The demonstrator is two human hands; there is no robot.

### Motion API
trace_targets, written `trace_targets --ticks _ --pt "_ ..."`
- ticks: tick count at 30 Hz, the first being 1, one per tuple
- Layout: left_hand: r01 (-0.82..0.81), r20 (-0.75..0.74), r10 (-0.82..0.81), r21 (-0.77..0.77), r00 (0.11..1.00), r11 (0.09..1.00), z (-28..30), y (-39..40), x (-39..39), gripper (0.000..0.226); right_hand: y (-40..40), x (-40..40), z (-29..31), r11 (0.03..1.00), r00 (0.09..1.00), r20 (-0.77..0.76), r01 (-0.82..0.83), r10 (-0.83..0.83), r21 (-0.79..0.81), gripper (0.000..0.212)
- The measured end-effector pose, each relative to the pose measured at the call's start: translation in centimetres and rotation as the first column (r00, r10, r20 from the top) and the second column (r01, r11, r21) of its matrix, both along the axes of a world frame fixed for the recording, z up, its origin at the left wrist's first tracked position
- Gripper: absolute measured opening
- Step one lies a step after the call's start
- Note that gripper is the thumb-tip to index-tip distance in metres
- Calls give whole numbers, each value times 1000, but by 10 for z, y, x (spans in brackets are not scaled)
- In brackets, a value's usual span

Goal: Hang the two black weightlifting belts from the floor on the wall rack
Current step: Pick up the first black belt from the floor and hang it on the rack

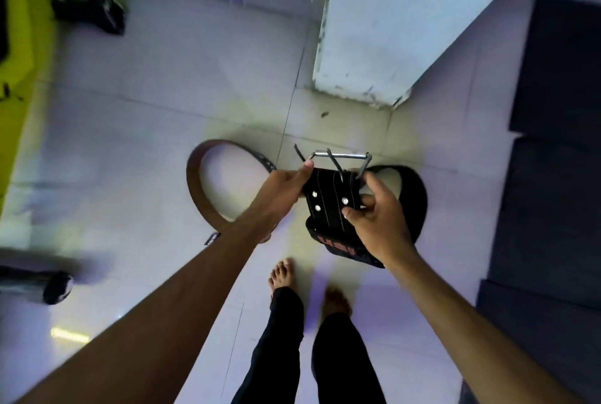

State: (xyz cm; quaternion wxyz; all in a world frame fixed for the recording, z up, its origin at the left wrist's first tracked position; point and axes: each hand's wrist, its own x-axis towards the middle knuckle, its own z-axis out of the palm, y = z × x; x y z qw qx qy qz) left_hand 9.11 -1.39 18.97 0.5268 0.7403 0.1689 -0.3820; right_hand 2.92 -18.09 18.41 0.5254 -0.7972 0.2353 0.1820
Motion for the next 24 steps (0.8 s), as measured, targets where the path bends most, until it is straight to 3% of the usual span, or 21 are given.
trace_targets --ticks 5,10,15,18,24 --pt "-47 239 80 -142 968 989 152 -17 -8 10 -39 1 160 992 988 140 -72 57 106 46" --pt "70 492 52 -227 869 971 302 -23 -22 23 -57 -18 322 960 955 283 -157 88 230 47" --pt "233 678 -1 -251 735 939 439 -26 -54 34 -58 -52 453 959 902 431 -133 13 249 42" --pt "286 770 17 -257 638 923 515 -22 -78 37 -49 -81 522 967 836 548 -116 -28 225 25" --pt "317 901 128 -275 414 908 647 -3 -151 37 -9 -150 657 994 592 800 25 -98 103 6"
